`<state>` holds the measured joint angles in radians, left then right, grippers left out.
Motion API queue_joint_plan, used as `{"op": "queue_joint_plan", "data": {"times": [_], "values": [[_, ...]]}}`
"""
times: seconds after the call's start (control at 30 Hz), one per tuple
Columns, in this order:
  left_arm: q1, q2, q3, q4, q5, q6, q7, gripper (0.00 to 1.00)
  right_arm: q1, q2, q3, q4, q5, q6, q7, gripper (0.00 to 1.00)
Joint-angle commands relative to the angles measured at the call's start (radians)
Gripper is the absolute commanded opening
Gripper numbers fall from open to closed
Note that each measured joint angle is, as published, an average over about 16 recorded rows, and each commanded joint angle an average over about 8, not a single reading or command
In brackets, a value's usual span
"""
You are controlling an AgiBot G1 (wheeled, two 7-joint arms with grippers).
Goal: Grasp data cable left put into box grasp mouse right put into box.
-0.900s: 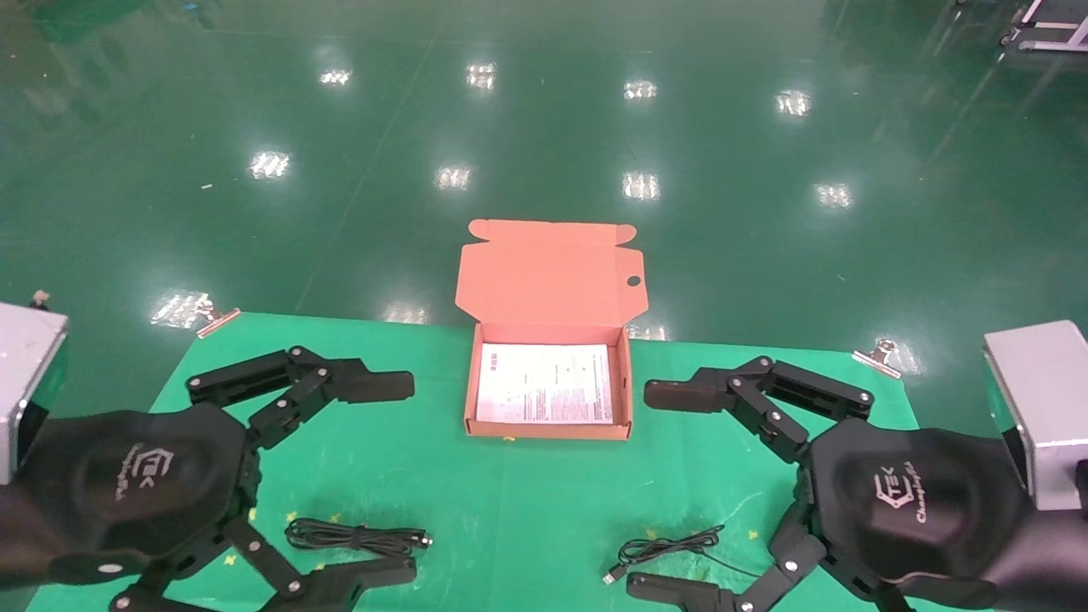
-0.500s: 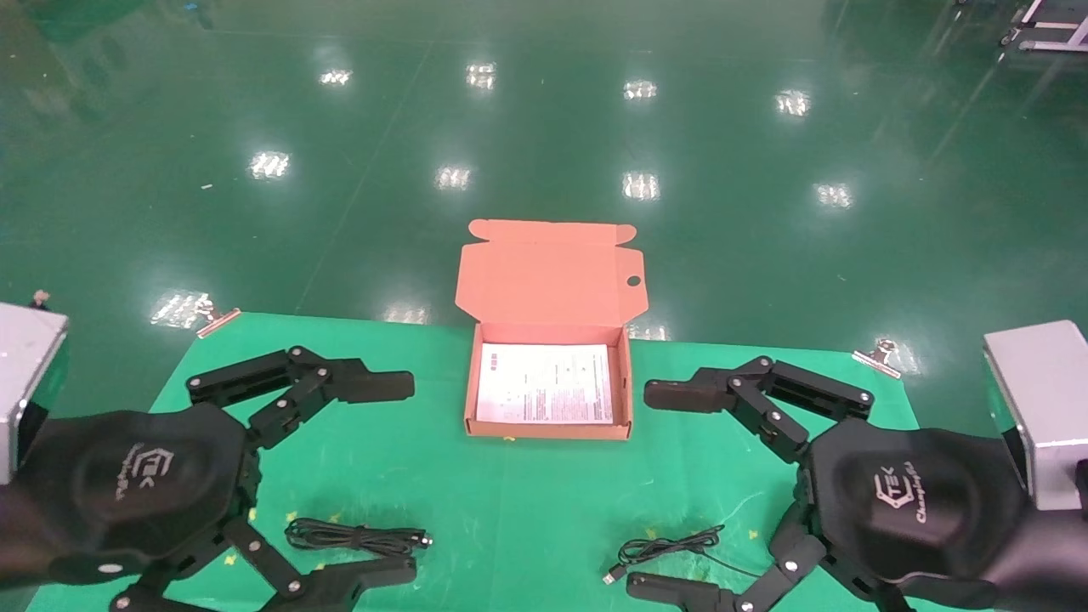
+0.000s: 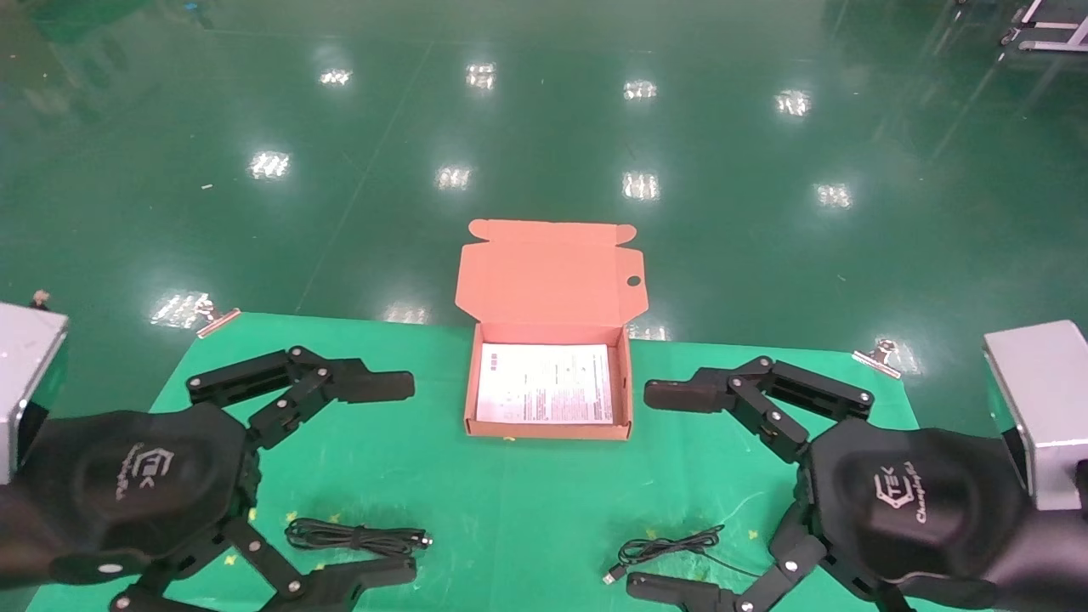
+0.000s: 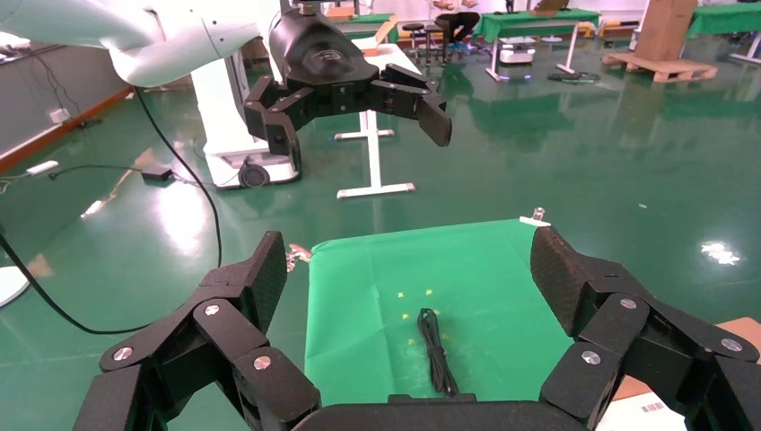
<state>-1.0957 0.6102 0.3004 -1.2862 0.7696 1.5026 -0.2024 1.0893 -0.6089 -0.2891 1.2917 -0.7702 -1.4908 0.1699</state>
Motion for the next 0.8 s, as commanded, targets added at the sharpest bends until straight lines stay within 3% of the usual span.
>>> {"op": "queue_joint_plan", "data": {"times": [0.03, 0.4, 0.8], "values": [[0.002, -0.003, 0.0, -0.003, 0.002, 0.001, 0.0, 1.0, -0.002, 0.0, 0.002, -0.002, 0.005, 0.002, 0.002, 1.0], [-0.193, 0.045, 0.162, 0.039, 0.274, 0.064, -0.101, 1.0, 0.136, -0.015, -0.096, 0.054, -0.337, -0.029, -0.185, 1.0], [-0.39, 0.138, 0.429, 0.085, 0.591, 0.077, -0.131, 1.0, 0.248, -0.109, -0.25, 0.068, -0.725, 0.004, -0.423, 1.0]]}}
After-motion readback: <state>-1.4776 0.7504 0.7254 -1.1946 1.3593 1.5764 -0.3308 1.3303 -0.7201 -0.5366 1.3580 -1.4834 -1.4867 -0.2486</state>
